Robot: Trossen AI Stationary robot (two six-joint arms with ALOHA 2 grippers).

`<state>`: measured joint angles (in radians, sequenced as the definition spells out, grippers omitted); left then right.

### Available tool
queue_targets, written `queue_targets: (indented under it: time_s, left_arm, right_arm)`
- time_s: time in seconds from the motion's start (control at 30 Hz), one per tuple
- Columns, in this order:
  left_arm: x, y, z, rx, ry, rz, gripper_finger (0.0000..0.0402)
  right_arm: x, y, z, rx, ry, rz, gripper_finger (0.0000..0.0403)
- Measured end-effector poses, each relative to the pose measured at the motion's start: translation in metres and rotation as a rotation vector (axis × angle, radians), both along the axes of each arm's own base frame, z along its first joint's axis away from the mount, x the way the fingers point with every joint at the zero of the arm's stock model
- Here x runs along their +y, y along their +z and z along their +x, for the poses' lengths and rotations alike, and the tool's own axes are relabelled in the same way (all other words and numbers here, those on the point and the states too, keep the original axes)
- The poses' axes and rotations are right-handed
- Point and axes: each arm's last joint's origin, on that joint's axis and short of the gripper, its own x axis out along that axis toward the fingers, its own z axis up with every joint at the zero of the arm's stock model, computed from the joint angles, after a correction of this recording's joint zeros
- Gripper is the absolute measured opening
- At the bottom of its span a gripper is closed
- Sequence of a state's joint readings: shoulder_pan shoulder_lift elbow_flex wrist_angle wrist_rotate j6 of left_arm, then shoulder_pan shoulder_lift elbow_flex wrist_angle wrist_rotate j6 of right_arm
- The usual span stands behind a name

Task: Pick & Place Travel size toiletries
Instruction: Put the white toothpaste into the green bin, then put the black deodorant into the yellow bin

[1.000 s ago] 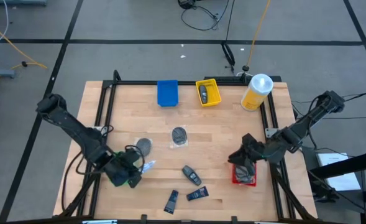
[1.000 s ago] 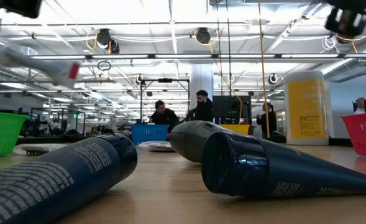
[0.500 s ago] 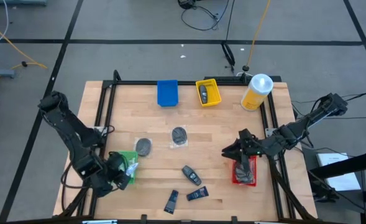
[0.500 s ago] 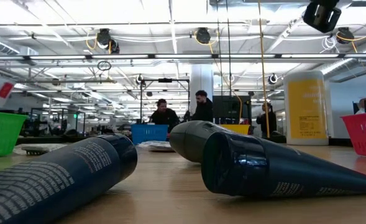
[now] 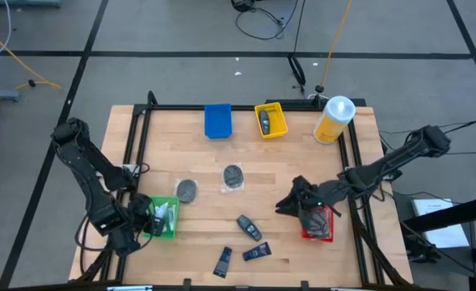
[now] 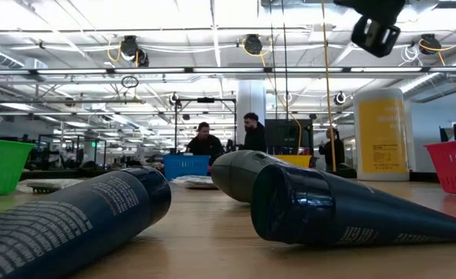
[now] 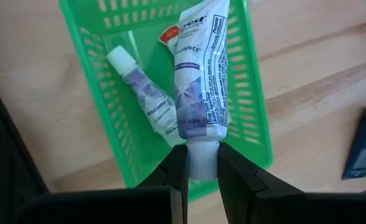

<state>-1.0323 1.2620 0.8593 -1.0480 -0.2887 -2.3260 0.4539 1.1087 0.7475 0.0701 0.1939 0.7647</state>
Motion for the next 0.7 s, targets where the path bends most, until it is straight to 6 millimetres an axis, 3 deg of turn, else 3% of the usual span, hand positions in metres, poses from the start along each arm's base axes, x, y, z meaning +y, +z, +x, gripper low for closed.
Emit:
queue_targets:
  time_s: [0.2,0.43,0.7]
  left_arm:
    - [0.004,0.000,0.006,0.008,-0.023,0.024,0.0067]
    - [0.007,0.000,0.010,0.018,-0.034,0.029,0.0155]
    - [0.012,0.004,0.012,0.098,-0.086,-0.050,0.0231]
  right_arm:
    - [0.003,-0.002,0.022,-0.106,0.042,0.035,0.0093]
    - [-0.002,-0.002,0.033,-0.196,0.031,-0.044,0.0093]
    - [-0.009,0.026,0.044,-0.229,0.007,-0.196,0.0093]
